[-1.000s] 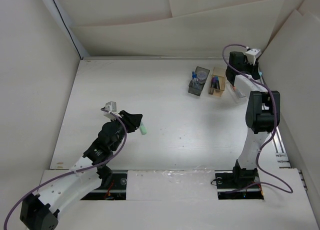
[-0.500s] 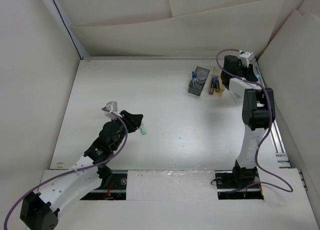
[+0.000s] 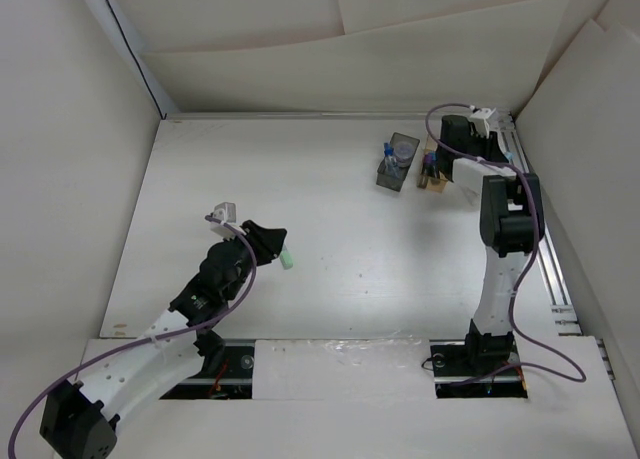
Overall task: Sort the stationery into containers
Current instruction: Place the stationery into the container
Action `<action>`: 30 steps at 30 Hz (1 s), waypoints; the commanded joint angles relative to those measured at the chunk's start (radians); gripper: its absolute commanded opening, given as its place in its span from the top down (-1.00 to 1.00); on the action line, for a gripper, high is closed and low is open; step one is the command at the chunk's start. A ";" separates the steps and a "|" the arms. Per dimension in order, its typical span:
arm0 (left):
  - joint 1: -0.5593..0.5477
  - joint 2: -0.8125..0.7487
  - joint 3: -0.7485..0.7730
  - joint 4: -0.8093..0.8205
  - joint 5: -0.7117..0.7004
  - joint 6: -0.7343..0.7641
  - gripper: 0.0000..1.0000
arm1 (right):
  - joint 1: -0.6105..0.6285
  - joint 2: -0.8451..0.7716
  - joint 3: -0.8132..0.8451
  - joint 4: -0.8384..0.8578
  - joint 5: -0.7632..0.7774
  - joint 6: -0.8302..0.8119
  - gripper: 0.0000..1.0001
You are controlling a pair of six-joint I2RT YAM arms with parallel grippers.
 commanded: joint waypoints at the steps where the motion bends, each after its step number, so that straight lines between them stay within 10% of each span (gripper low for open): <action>1: 0.003 0.003 -0.004 0.045 0.000 0.012 0.44 | 0.020 0.006 0.012 0.046 0.023 0.020 0.61; 30: 0.003 -0.015 -0.004 0.045 0.000 0.012 0.44 | 0.102 -0.116 -0.015 0.046 0.023 0.011 -0.09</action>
